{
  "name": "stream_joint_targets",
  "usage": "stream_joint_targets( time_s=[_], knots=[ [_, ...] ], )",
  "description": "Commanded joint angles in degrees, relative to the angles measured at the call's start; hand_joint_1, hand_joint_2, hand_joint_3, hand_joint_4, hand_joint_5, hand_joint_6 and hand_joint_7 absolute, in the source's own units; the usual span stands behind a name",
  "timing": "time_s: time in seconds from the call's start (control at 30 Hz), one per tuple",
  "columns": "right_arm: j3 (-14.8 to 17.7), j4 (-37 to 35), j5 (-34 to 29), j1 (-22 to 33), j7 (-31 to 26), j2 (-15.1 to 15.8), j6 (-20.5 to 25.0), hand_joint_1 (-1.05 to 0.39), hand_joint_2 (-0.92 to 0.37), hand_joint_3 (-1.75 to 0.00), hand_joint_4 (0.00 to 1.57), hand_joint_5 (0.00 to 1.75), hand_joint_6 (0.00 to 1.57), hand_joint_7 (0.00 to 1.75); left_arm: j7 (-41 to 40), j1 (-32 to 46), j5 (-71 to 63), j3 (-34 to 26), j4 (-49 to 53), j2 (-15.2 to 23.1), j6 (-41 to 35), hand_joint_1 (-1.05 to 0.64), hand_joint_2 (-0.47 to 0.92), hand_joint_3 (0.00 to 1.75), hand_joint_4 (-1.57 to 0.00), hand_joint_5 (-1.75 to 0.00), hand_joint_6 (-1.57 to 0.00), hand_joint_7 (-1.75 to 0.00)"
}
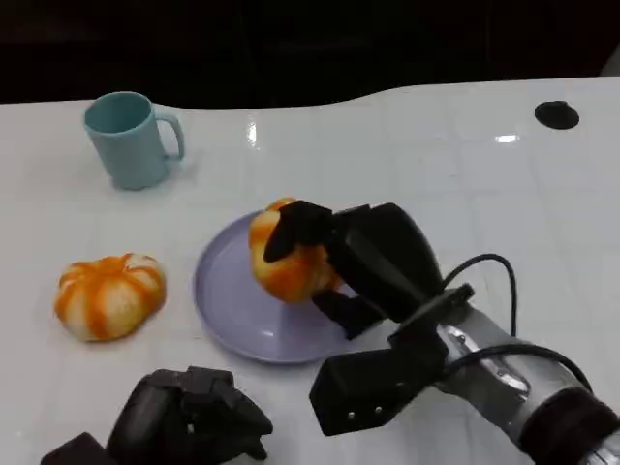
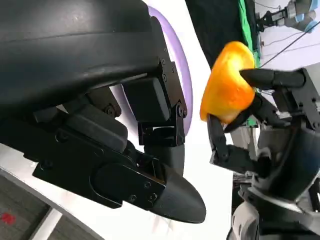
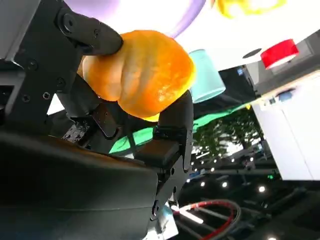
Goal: Grasp the bread from the table and place it into the plate.
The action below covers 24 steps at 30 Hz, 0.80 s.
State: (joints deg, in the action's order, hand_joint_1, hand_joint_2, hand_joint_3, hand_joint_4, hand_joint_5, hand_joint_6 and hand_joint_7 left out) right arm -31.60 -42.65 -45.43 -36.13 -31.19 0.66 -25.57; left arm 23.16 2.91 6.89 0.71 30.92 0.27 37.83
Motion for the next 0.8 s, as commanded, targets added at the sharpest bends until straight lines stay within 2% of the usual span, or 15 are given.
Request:
stream_joint_targets(
  time_s=[0.03,0.07,0.1,0.17,0.2,0.27,0.37,0.5,0.6,0.8],
  knots=[
    [-0.5,-2.7,0.2,-2.0,0.8,-0.6,0.6,-0.12,-0.32,-1.18,0.94,1.63,0.86,1.22,-0.7,0.3,-0.4,0.0,-0.7,0.6,-0.2,-1.05,0.88,0.01,-1.21,-1.00,-1.33,-0.68],
    [-0.7,-2.8,-0.1,-2.2,1.2,-0.6,1.1,-0.14,-0.37,-1.08,0.92,1.54,0.93,0.93,-0.5,0.3,-0.1,0.0,-0.7,0.5,-0.1,-1.05,0.89,0.01,-1.21,-1.00,-1.33,-0.68],
    [-0.9,-2.8,-0.5,-2.3,1.6,-0.5,1.8,-0.16,-0.43,-0.94,0.89,1.48,0.96,0.71,-0.4,0.3,0.1,0.0,-0.7,0.5,-0.1,-1.05,0.88,0.01,-1.21,-1.00,-1.32,-0.68],
    [-1.3,-2.5,-1.0,-2.3,2.2,-0.4,3.2,-0.20,-0.50,-0.77,0.81,1.26,0.97,0.39,-0.1,0.3,0.4,0.0,-0.9,0.5,-0.4,-1.05,0.88,0.00,-1.21,-1.00,-1.32,-0.68],
    [-1.5,-2.4,-1.1,-2.2,2.5,-0.2,3.5,-0.22,-0.52,-0.73,0.75,0.96,0.91,0.23,-0.1,0.3,0.4,0.0,-1.0,0.5,-0.5,-1.05,0.88,0.00,-1.21,-1.00,-1.32,-0.68],
    [-1.8,-1.9,-1.2,-2.1,4.1,0.3,4.3,-0.26,-0.57,-0.65,0.64,0.61,0.81,0.08,-0.3,0.3,0.3,0.0,-1.0,0.5,-0.7,-1.05,0.88,0.00,-1.21,-1.00,-1.32,-0.68],
    [-2.1,-0.5,-1.3,-1.6,6.7,1.0,5.6,-0.32,-0.68,-0.48,0.51,0.38,0.69,0.01,-0.3,0.3,0.3,0.0,-1.0,0.5,-0.6,-1.05,0.88,0.00,-1.21,-1.00,-1.32,-0.67],
    [-2.4,2.8,-1.4,-0.3,9.5,2.3,7.0,-0.39,-0.86,-0.13,0.37,0.31,0.58,0.00,-0.1,0.3,0.4,-0.1,-0.8,0.7,-0.4,-1.05,0.88,0.00,-1.22,-1.00,-1.32,-0.67],
    [-2.4,5.6,-0.9,0.6,12.9,3.3,8.2,-0.43,-0.91,-0.07,0.32,0.29,0.53,0.00,-0.2,0.2,0.2,-0.1,-0.7,0.7,-0.3,-1.05,0.89,0.00,-1.22,-1.00,-1.32,-0.67],
    [-1.5,13.3,0.2,3.8,19.3,5.9,10.0,-0.49,-0.92,-0.06,0.27,0.27,0.48,0.00,-0.6,0.4,0.1,-0.1,-1.0,0.6,-0.8,-1.05,0.88,0.00,-1.22,-1.00,-1.33,-0.67]
  ],
)
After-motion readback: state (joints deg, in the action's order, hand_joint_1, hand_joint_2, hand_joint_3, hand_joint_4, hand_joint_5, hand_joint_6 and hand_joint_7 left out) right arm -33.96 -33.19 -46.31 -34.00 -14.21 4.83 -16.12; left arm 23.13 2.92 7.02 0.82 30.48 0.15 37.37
